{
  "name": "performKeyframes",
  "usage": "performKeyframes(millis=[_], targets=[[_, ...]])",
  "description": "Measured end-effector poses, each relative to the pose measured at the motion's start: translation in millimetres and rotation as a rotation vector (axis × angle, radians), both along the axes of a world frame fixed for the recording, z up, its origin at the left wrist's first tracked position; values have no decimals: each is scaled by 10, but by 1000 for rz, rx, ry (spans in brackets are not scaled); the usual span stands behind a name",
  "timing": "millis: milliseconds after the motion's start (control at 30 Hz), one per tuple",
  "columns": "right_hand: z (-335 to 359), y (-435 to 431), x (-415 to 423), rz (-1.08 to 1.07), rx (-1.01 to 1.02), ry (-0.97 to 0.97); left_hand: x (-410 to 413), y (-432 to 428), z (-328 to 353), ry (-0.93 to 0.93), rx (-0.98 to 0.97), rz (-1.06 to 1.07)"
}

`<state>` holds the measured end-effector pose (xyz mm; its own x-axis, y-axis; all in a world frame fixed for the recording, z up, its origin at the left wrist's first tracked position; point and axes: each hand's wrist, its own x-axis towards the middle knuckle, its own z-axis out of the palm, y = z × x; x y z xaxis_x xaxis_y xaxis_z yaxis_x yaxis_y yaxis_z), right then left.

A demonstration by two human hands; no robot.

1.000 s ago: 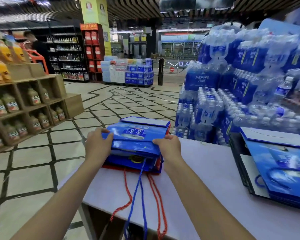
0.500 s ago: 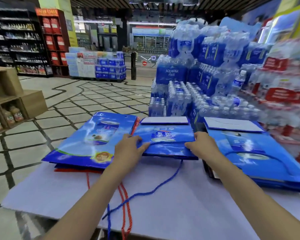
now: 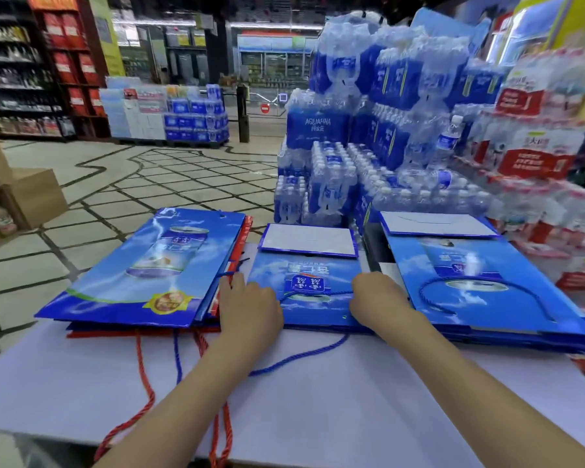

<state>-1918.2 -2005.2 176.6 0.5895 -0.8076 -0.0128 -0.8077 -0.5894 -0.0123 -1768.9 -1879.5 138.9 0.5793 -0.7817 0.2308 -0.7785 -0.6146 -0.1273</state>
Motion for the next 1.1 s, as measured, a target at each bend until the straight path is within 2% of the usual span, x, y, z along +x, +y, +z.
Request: performKeyframes(millis=[67,167,200,433,533,600,767,1000,1100], targets=[[-20,-12,14,23,-34,10,50,-99,35,75,-12,-87],[-22,-66,27,56,-30,-16,150,-270,65,426,-107,-308],[-22,-98,34,79,-41,-20,166,-325,67,476,-98,-371],[-57,-277,114,167,-154,-14,255,-634,23,402,-97,-477],[-82,-280,132,153,-187,-32,283,-677,-45,355,-136,-491],[-97,-265,137,137,-209,-56,296,-669,-77,395,-178,-500],[-164,-201,155,80,-225,-108,317,-660,-89,357,-149,-537],[-331,-179,144,20,-156,-216,463,-559,-49,307,-170,-186],[-330,-176,84,47,-76,-251,489,-510,-23,317,-165,-105]])
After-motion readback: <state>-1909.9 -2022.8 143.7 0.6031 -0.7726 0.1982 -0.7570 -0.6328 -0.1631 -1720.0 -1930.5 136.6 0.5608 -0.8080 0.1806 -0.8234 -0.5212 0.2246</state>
